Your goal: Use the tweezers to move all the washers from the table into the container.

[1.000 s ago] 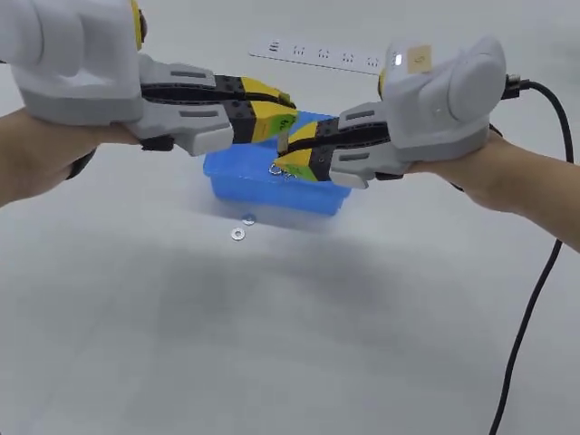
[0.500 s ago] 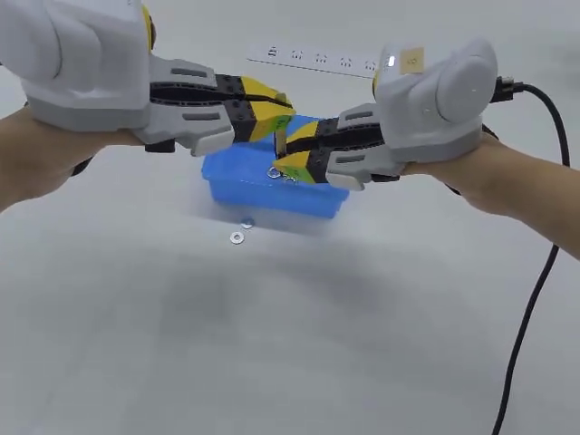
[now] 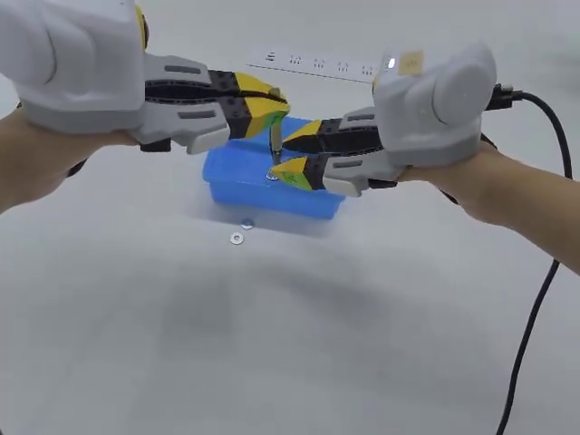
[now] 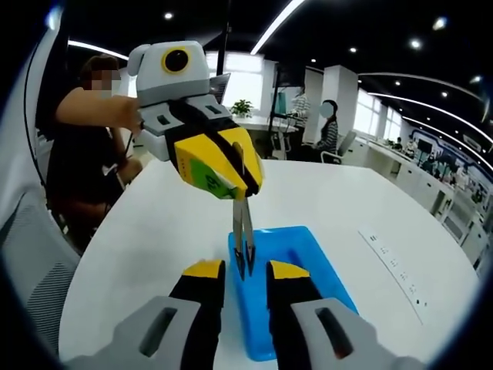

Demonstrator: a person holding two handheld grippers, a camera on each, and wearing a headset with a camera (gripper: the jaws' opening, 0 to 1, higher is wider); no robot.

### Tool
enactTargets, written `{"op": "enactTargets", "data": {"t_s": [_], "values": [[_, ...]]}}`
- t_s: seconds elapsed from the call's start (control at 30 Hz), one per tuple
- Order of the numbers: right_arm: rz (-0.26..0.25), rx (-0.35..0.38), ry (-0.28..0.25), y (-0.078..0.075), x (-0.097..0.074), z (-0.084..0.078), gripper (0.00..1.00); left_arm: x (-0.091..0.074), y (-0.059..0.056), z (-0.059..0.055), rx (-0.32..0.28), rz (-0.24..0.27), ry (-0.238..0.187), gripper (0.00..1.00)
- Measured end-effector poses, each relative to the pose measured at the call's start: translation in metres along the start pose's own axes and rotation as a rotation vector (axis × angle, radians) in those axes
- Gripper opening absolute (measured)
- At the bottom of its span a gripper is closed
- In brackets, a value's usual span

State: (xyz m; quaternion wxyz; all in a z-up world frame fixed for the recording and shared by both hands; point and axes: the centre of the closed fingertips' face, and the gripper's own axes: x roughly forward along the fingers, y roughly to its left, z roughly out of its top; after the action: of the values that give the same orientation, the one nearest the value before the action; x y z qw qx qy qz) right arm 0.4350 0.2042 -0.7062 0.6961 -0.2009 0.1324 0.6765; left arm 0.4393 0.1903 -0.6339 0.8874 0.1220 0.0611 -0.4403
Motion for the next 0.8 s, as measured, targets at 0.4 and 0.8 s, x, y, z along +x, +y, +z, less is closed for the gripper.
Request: {"op": "enactTargets", "data": {"t_s": [0.4, 0.8], "values": [[-0.038, 0.017, -0.011, 0.014, -0.015, 0.005, 0.30, -0.024, -0.007, 0.009, 0.036, 0.018, -0.007, 0.05], [-0.075, 0.017, 0.015, 0.030, -0.034, -0.007, 0.42, -0.047, -0.014, 0.001, 0.032, 0.041, -0.031, 0.05]]}}
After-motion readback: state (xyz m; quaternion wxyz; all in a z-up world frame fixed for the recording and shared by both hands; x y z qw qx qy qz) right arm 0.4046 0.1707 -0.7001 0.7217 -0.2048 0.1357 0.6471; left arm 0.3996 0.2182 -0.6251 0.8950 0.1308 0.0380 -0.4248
